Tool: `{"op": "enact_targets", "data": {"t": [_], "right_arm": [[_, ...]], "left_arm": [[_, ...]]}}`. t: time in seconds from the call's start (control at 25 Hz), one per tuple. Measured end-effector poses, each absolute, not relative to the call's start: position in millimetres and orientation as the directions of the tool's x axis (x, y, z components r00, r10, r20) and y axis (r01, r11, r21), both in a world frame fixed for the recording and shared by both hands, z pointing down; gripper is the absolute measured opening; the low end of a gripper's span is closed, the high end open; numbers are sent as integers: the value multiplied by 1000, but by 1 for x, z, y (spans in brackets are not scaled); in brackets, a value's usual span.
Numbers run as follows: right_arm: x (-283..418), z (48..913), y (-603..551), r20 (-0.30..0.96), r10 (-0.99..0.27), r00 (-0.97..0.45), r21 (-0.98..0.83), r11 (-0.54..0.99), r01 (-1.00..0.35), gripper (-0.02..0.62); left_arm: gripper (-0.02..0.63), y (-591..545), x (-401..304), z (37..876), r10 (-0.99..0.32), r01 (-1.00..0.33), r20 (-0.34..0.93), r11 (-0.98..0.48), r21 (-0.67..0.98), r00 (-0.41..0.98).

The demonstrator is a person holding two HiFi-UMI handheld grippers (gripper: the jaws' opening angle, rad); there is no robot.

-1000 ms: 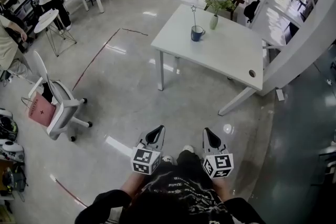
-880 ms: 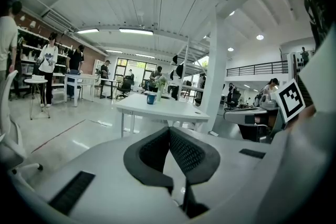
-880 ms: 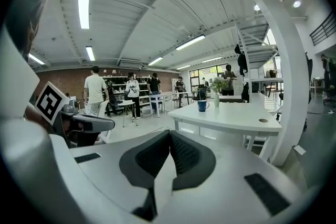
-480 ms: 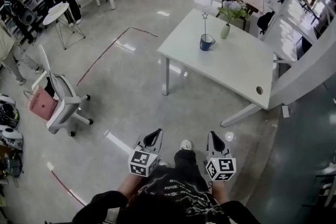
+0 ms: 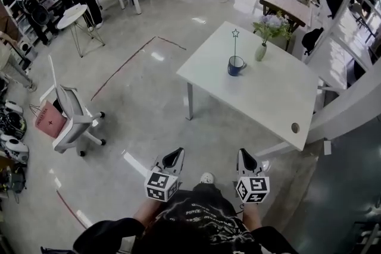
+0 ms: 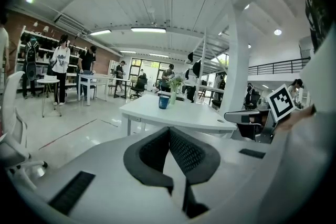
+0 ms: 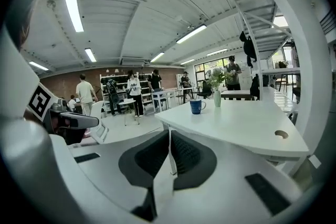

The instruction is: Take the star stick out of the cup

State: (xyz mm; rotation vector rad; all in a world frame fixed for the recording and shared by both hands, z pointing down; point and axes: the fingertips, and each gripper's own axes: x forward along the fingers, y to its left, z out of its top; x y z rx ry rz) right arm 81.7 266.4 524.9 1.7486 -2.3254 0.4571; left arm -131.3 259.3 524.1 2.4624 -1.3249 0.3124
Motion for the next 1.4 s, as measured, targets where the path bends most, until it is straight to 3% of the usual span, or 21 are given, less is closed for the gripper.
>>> {"op": "enact_targets", "data": {"t": [0.56,0.8,1.0,1.4], "right_arm": [[172,528,169,332,-877,-346,-124,323,-938,32],[187,531,155,348,-870,-350,-115,331,-937,46],[197,536,143,340,-885,-318,-123,293,-948,11],[203,539,72,365,-890,-273,-123,244,-962,9]], "left_arm": [[20,176,-38,527,-795,-861,330,-468,201,509],[20,159,-19,527,-787,-860,346,-474,190,510],[20,142,-12,536,-777,-855,360,-484,184,517],[20,51,16,540,-721,-803,359,-562,196,593]]}}
